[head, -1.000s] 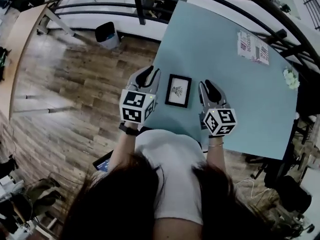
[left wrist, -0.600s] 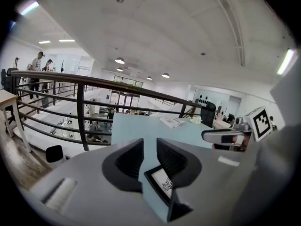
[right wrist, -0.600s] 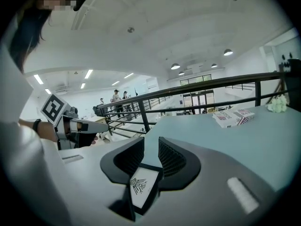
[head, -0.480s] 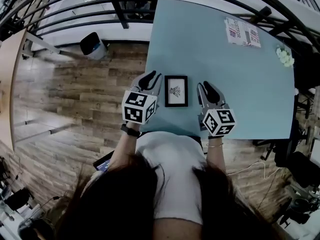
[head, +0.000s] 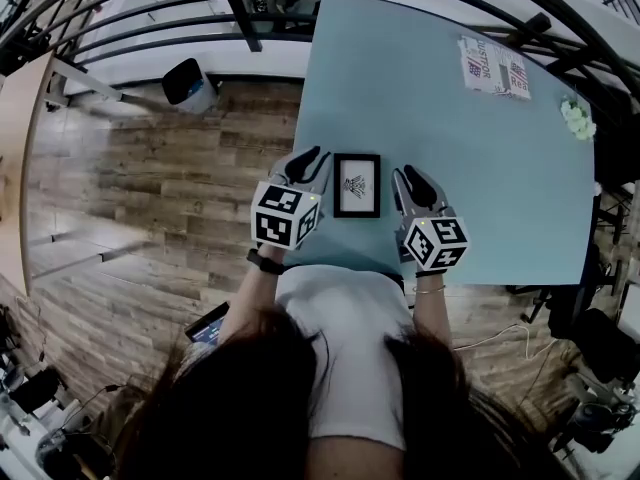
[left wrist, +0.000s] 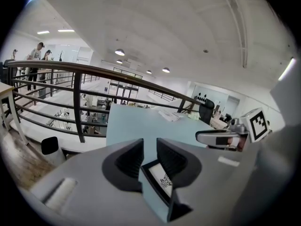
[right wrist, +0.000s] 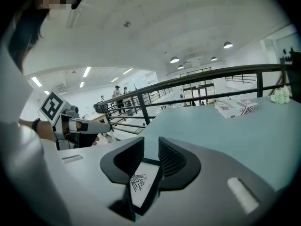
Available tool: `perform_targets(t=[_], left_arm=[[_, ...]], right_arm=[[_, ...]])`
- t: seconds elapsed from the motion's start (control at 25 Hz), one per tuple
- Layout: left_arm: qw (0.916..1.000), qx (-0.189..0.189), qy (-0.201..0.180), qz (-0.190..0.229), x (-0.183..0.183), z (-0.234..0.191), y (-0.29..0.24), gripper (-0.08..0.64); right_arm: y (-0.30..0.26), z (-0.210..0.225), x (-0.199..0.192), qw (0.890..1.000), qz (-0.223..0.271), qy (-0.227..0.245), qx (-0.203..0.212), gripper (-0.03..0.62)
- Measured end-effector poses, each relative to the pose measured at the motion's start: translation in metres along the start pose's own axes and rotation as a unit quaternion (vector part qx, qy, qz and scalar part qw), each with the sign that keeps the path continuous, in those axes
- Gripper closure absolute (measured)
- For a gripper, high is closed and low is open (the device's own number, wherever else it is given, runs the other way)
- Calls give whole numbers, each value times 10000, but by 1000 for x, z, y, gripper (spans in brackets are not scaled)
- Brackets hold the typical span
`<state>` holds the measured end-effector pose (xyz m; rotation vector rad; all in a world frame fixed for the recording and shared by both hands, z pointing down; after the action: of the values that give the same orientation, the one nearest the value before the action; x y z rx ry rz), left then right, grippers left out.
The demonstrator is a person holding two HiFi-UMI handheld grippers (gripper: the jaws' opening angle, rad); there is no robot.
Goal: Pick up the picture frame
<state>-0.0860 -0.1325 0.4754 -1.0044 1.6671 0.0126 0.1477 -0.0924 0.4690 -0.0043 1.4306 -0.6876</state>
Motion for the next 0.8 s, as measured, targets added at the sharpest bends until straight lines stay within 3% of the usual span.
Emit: perform_targets(t=[0.8], left_arm=[[9912, -167, 684, -1125, -70, -2, -36, 474]], right_arm=[[-32, 11, -68, 9913, -1135, -560, 363, 522]])
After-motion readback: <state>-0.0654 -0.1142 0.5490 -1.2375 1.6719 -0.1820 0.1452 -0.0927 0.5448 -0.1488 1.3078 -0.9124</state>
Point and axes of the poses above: the fingertips, and each gripper's own axes: y backward along the fingers, z to its right, x out of its top, the point moved 8 cm from there along y, backward along the fingers, and after that the axes turned 5 degrees about y, right-handed, at the moved point
